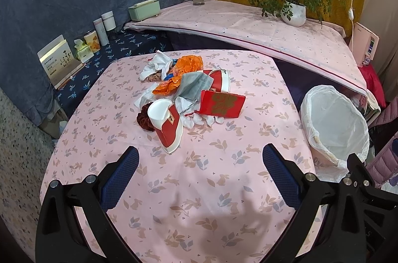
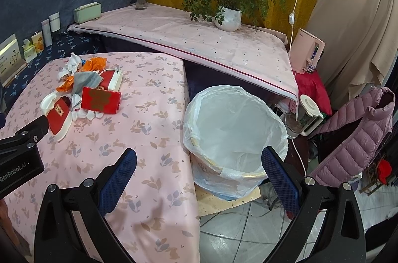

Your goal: Collect trash

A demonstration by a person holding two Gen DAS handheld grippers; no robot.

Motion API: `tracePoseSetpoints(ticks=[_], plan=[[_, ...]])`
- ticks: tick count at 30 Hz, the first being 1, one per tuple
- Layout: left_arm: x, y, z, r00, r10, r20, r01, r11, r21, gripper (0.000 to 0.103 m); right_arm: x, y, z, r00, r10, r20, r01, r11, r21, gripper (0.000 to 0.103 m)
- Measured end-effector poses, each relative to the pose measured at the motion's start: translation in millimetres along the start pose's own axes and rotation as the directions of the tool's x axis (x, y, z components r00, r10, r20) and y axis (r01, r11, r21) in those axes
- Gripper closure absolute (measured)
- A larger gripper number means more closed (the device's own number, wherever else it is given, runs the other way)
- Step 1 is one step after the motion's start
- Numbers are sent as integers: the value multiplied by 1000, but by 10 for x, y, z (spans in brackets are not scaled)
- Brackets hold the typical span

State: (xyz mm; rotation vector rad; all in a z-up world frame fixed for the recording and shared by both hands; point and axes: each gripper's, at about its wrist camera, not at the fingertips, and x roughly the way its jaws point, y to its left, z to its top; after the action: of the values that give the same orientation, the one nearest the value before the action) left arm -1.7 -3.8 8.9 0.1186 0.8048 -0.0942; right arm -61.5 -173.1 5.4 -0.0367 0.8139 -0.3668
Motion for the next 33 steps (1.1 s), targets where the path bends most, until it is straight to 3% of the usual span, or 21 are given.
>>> tracePoseSetpoints(ticks=[23, 33], plan=[[-22, -79, 99, 1000, -5, 24, 4, 1000, 15, 8, -40, -42, 72, 1000, -6, 5, 6, 1000, 8, 7], [-24, -22, -14, 1000, -6, 21, 5, 1000, 9, 8, -33, -49, 76, 1000, -9, 5, 9, 1000, 9, 7]])
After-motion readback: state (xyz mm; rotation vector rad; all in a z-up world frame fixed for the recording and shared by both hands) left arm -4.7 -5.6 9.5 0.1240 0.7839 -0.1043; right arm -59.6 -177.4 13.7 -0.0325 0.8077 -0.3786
